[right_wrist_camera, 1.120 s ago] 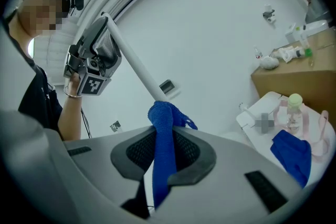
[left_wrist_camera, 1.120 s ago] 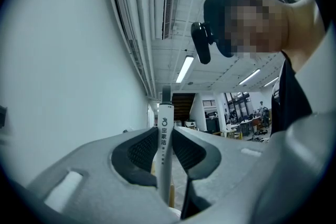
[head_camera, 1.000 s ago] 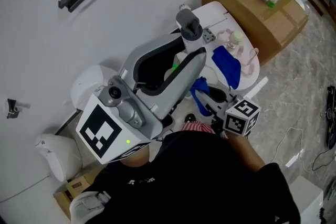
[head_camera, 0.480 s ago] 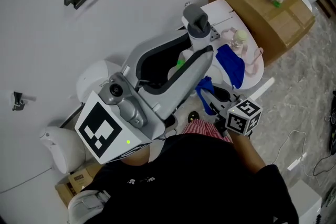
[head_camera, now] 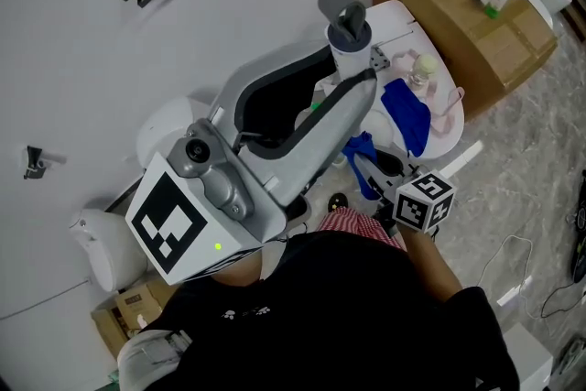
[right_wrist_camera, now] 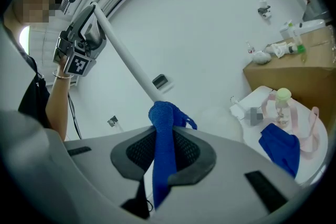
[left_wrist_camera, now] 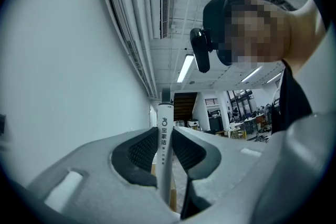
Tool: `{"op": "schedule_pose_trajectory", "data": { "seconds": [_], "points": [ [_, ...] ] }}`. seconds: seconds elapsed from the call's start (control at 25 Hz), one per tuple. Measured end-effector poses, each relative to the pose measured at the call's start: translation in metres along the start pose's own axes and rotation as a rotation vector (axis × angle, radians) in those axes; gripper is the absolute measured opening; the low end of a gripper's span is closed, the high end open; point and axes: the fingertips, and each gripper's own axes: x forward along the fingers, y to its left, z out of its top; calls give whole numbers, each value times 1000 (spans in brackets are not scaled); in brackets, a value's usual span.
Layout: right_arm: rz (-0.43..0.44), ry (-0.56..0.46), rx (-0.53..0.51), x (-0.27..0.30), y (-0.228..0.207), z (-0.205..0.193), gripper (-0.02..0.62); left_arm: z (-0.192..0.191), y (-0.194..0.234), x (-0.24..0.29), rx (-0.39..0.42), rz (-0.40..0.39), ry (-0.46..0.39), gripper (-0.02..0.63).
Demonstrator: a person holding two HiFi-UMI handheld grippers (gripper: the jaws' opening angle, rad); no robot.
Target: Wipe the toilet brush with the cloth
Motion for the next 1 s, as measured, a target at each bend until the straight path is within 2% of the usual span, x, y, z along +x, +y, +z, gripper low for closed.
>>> {"op": "schedule_pose_trajectory", "data": {
  "seconds": [1.0],
  "points": [
    [-18, 21, 16, 5, -16, -16, 63, 4, 2, -7, 11, 23, 12, 91]
  ]
}}
